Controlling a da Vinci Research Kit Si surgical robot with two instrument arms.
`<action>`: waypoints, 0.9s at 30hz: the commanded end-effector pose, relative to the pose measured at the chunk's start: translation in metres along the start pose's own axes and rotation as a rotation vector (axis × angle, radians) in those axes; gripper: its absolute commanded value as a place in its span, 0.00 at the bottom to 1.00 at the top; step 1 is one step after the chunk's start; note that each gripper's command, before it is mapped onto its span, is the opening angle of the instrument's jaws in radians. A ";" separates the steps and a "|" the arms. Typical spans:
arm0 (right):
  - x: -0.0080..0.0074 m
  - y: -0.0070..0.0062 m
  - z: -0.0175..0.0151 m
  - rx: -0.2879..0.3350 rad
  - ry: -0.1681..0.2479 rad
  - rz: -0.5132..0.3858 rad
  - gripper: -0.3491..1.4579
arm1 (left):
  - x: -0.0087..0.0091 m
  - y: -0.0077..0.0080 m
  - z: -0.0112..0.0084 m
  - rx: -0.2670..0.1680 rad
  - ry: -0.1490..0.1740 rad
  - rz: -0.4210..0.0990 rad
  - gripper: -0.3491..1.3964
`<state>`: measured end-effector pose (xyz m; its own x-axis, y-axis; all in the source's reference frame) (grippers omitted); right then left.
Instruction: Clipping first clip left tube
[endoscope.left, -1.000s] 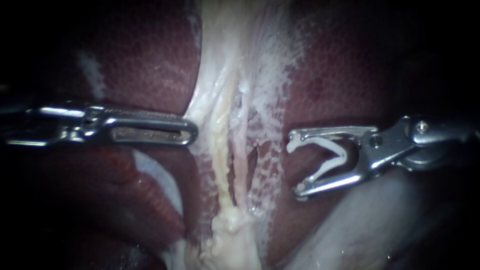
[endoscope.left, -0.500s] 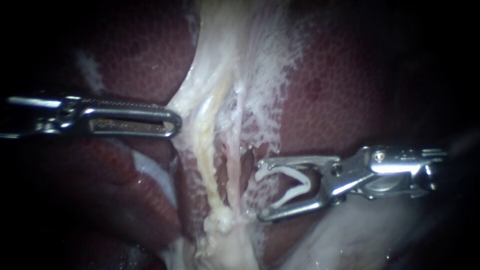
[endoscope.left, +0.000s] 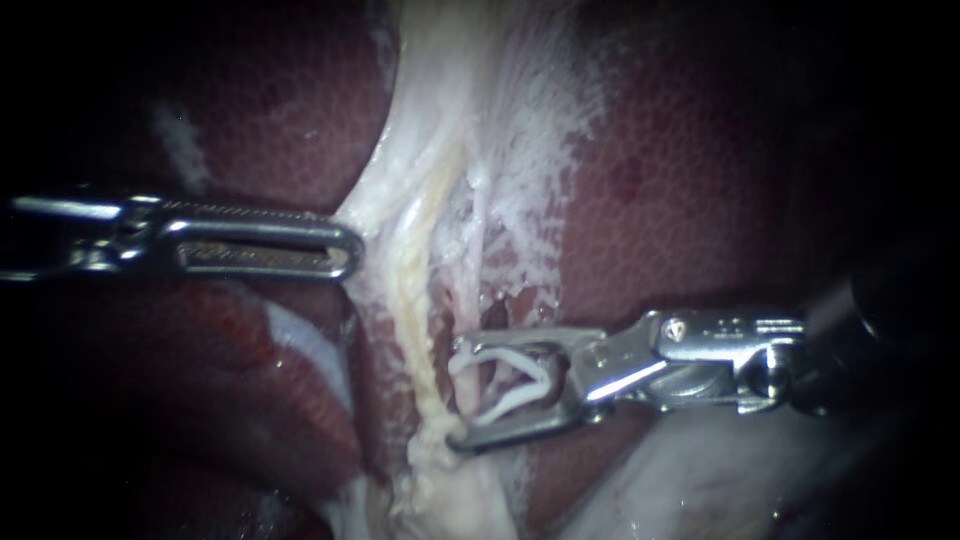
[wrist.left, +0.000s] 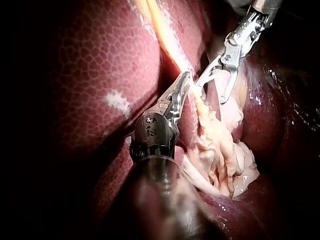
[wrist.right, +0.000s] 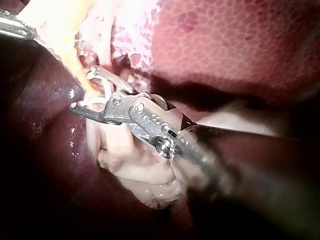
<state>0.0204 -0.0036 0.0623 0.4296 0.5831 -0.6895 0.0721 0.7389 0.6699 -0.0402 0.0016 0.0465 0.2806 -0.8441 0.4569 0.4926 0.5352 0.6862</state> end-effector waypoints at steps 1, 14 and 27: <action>-0.0002 0.0001 0.0001 -0.001 0.000 -0.001 0.51 | 0.0000 -0.0001 0.0000 -0.001 0.000 0.000 0.00; -0.0021 0.0011 0.0018 0.002 -0.003 -0.014 0.51 | 0.0000 -0.0003 -0.0001 -0.002 -0.001 -0.001 0.00; -0.0007 -0.0009 0.0028 0.087 -0.023 -0.024 0.51 | 0.0001 -0.0003 -0.0001 -0.002 0.000 0.000 0.00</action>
<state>0.0227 -0.0055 0.0628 0.4490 0.5544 -0.7008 0.1682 0.7178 0.6756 -0.0403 0.0015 0.0463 0.2798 -0.8443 0.4571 0.4944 0.5348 0.6852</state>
